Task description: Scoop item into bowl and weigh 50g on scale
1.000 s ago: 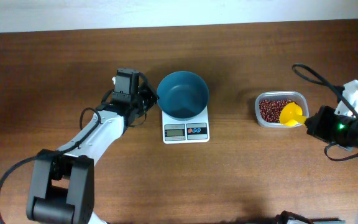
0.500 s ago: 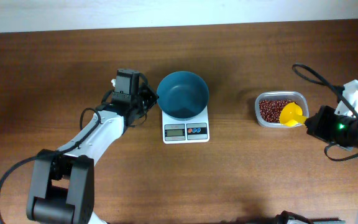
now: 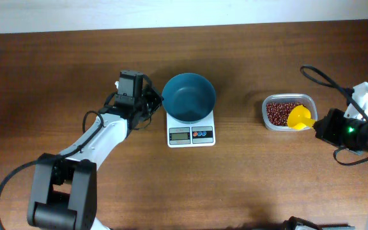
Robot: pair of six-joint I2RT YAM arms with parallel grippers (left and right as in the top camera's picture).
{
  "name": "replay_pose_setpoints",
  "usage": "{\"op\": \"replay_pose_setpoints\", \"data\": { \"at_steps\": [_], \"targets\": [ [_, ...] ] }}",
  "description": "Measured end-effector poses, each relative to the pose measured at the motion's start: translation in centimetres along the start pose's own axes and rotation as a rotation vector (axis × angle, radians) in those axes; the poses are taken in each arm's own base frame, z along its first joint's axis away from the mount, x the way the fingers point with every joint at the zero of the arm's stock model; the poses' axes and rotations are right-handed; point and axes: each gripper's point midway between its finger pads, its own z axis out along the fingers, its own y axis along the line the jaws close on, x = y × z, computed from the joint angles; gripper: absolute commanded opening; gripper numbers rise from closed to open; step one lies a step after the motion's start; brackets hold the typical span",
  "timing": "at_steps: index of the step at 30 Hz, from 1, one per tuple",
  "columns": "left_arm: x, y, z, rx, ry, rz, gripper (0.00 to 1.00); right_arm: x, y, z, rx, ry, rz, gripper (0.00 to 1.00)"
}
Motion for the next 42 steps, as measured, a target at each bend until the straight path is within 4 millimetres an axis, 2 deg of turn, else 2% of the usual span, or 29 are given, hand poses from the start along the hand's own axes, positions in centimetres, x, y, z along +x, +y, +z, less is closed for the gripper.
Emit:
{"op": "replay_pose_setpoints", "data": {
  "at_steps": [4, 6, 9, 12, 14, 16, 20, 23, 25, 26, 27, 28, 31, 36, 39, 42],
  "targets": [
    [0.1, 0.1, 0.0, -0.005, 0.002, 0.005, 0.00, 0.0, 0.0, 0.0, 0.000, 0.000, 0.000, 0.04],
    [0.2, 0.9, 0.0, -0.037, 0.004, 0.014, 0.00, 0.0, 0.0, 0.0, 0.000, 0.000, 0.001, 0.04],
    [0.3, 3.2, -0.4, -0.122, 0.024, 0.017, 0.00, 0.0, 0.0, 0.0, 0.000, 0.000, 0.000, 0.04],
    [-0.5, 7.2, -1.6, -0.242, 0.048, -0.023, 0.00, 0.0, 0.0, 0.0, 0.000, 0.000, 0.000, 0.04],
    [-0.9, 8.0, -2.8, -0.268, 0.050, -0.007, 0.00, 0.0, 0.0, 0.0, 0.000, 0.000, 0.001, 0.04],
    [-0.9, 7.2, -4.8, -0.261, 0.046, 0.043, 0.00, 0.0, 0.0, 0.0, 0.000, 0.000, 0.001, 0.04],
    [0.6, 4.5, -10.0, -0.223, 0.044, 0.184, 0.00, 0.1, 0.0, 0.0, 0.000, 0.002, 0.000, 0.04],
    [3.0, 2.8, -14.1, -0.188, 0.055, 0.281, 0.00, 0.1, 0.0, 0.0, 0.000, 0.005, 0.002, 0.04],
    [5.0, 2.1, -15.9, -0.175, 0.080, 0.344, 0.00, 0.1, 0.0, 0.0, 0.000, 0.004, 0.002, 0.04],
    [5.3, 2.0, -16.1, -0.174, 0.085, 0.354, 0.00, 0.1, 0.0, 0.0, 0.000, 0.004, 0.002, 0.04],
    [7.8, 1.9, -17.2, -0.186, 0.127, 0.424, 0.00, 0.1, 0.0, 0.0, 0.000, 0.004, 0.002, 0.04],
    [8.6, 1.9, -17.5, -0.193, 0.142, 0.450, 0.00, 0.1, 0.0, 0.0, 0.000, 0.004, 0.002, 0.04],
    [11.4, 1.5, -17.7, -0.204, 0.184, 0.543, 0.00, 0.1, 0.0, 0.0, 0.000, 0.003, 0.002, 0.04],
    [13.7, 0.5, -16.8, -0.227, 0.166, 0.684, 0.00, 0.0, 0.0, 0.0, 0.000, 0.000, 0.001, 0.04],
    [14.9, -0.7, -14.5, -0.245, 0.125, 0.776, 0.00, 0.0, 0.0, 0.0, 0.000, 0.000, 0.000, 0.04],
    [16.9, -1.6, -11.1, -0.248, 0.117, 0.876, 0.00, 0.0, 0.0, 0.0, 0.000, -0.001, 0.000, 0.04]
  ]
}}
